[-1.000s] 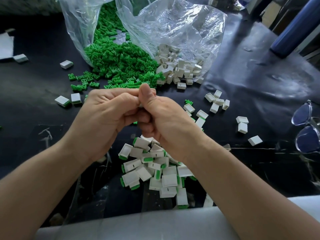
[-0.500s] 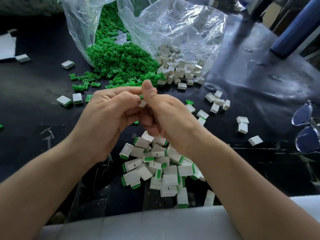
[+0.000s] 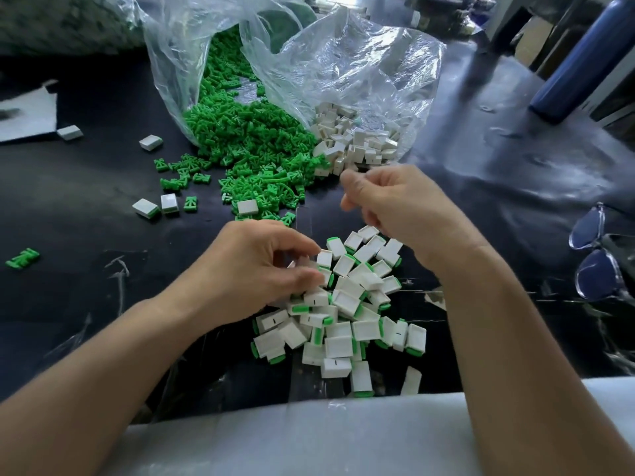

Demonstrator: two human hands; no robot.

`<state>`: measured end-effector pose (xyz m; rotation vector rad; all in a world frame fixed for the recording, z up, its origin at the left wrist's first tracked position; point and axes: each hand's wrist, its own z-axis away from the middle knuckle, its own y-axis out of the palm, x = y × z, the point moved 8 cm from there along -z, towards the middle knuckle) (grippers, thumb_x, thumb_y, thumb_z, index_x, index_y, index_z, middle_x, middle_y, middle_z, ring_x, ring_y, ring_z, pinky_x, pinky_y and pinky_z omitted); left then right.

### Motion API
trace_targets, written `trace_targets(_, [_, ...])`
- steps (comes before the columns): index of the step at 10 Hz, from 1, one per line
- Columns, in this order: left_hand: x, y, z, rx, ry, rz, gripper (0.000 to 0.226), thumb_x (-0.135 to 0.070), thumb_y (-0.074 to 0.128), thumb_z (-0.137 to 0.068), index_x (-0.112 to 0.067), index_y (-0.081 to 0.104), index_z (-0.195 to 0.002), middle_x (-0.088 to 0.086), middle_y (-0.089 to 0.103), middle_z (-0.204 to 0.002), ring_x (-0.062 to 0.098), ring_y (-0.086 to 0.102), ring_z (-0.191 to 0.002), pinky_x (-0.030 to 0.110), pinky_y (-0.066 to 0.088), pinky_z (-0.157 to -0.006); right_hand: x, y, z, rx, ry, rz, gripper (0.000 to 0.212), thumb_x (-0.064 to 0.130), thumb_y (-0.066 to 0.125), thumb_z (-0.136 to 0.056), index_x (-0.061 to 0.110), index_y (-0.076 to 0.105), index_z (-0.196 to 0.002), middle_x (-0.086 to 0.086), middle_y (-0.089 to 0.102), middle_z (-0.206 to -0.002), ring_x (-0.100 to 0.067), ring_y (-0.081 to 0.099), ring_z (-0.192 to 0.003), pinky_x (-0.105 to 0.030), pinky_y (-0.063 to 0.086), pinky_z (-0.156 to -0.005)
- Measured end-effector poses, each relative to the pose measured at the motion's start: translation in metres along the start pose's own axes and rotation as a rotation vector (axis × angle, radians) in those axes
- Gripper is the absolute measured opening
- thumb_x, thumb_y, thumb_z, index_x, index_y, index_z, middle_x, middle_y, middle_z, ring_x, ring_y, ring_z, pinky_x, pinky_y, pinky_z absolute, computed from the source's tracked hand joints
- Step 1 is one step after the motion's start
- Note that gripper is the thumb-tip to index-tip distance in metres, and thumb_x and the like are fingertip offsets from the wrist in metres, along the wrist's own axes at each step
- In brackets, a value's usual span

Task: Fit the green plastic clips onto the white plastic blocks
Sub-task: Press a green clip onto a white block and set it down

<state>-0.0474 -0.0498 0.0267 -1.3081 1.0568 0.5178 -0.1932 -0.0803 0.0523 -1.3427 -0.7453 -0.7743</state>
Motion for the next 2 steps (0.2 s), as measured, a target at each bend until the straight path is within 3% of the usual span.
trace_targets(1, [-0.011, -0.010, 0.004, -0.059, 0.044, -0.039, 0.039, -0.042, 0.070, -0.061, -0.019, 0.074, -0.093, -0.012, 0.065, -0.074, -0.002, 0.058, -0.063, 0.011, 0.046, -0.058, -0.002, 0.007, 0.005, 0.056, 0.027, 0.105, 0.034, 0.041, 0.051, -0.091, 0.017, 0.063, -0.069, 0.009, 0.052, -0.053, -0.003, 0.044, -0.048, -0.022, 0.037, -0.054])
trace_targets(2, [-0.018, -0.022, 0.015, -0.146, 0.051, 0.039, 0.027, -0.039, 0.067, -0.065, -0.027, 0.073, -0.088, -0.019, 0.067, -0.070, -0.006, 0.058, -0.061, 0.004, 0.041, -0.057, -0.014, 0.002, 0.025, -0.027, 0.034, 0.019, 0.035, 0.041, 0.051, -0.090, 0.015, 0.064, -0.070, 0.013, 0.050, -0.044, 0.002, 0.042, -0.041, -0.021, 0.034, -0.052])
